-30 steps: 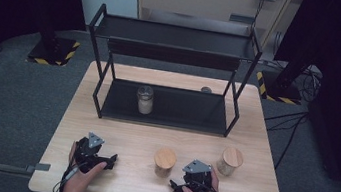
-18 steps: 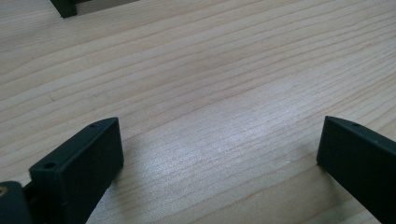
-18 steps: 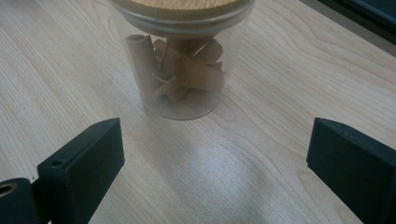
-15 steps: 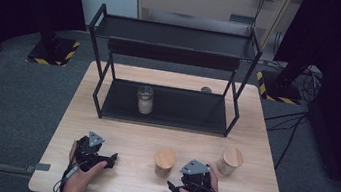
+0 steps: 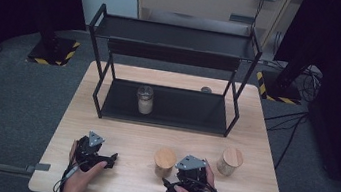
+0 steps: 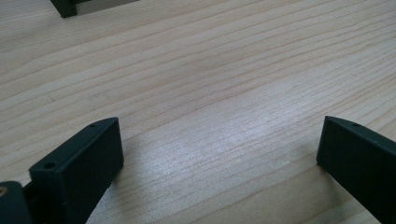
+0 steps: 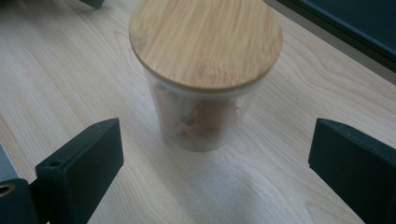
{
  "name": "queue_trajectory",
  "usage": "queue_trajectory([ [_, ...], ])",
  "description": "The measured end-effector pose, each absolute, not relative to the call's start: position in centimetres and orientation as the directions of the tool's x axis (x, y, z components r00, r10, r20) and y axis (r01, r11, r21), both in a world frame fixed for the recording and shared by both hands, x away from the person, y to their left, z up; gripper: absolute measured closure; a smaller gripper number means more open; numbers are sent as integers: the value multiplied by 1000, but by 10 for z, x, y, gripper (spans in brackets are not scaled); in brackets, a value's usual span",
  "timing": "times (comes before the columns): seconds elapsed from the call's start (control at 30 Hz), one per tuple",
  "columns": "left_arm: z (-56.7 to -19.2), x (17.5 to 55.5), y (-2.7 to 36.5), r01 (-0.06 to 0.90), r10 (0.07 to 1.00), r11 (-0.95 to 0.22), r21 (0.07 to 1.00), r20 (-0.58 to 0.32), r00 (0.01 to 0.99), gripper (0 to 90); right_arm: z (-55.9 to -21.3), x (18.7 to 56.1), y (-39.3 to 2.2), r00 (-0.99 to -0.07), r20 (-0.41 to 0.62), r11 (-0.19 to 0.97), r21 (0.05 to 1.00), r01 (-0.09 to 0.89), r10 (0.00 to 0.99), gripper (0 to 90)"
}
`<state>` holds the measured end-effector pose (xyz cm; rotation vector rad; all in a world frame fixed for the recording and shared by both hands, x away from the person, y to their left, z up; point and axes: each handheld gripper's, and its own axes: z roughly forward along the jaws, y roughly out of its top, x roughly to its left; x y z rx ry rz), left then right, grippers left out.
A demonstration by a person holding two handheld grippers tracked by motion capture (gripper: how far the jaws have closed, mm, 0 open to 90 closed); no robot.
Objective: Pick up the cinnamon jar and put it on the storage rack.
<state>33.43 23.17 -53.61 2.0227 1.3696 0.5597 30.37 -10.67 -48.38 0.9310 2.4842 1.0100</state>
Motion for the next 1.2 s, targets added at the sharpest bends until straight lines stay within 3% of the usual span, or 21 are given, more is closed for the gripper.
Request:
queue_trajectory([
  [1.2, -536, 334, 232, 663, 929, -266, 699, 2, 371, 0, -480, 327, -70, -761, -65, 590, 676, 443, 646, 56],
])
